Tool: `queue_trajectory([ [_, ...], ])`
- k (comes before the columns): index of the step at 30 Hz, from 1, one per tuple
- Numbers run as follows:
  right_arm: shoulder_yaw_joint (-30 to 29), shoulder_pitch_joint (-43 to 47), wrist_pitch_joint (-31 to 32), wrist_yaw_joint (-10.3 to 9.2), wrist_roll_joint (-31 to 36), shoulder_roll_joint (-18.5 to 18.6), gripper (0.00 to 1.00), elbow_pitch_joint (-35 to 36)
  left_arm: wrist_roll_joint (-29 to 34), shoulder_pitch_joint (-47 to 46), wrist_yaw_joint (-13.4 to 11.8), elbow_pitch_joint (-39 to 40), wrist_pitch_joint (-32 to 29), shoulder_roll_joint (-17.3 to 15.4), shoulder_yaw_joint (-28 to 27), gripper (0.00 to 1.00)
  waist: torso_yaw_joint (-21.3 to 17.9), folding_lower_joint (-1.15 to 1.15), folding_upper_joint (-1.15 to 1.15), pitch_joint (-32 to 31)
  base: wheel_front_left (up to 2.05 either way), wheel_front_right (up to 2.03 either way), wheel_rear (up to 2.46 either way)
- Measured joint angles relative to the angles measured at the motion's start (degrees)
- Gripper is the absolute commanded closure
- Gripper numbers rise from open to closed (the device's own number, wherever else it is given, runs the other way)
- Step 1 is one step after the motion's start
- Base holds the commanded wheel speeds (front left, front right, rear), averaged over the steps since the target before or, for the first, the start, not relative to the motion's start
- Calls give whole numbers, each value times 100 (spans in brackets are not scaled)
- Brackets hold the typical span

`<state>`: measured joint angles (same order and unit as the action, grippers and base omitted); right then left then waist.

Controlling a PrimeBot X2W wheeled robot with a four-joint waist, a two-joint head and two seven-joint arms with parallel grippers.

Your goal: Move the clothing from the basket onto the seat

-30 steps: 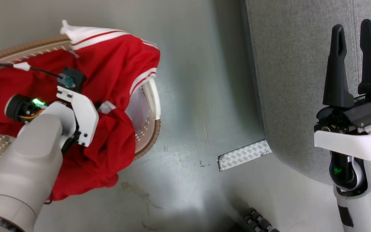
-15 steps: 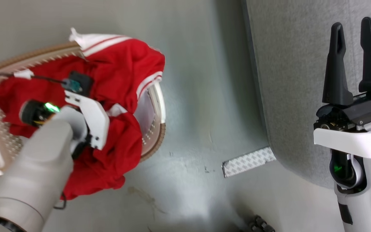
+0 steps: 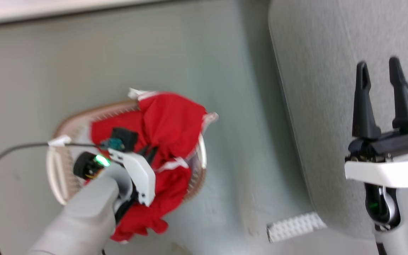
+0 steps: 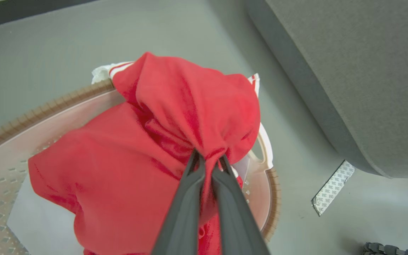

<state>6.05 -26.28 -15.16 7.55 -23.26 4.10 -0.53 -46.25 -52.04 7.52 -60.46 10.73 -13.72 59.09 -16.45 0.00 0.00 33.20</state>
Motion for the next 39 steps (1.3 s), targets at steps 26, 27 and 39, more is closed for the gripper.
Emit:
queue_trajectory([
  [26,287,1300,-1,0,-174,442,0,-487,643,1352,-100,2740,438,-122,-1466,100,1208,-2,0,-2901,0,0,0],
  [27,318,1338,-1,0,-191,439,0,-497,698,1393,-105,2841,438,-133,-1532,100,1221,-2,0,-2959,0,0,0],
  [39,782,1556,-1,0,-353,345,0,-598,942,1843,-411,3875,439,-235,-2101,100,1137,-1,0,-3284,0,0,0],
])
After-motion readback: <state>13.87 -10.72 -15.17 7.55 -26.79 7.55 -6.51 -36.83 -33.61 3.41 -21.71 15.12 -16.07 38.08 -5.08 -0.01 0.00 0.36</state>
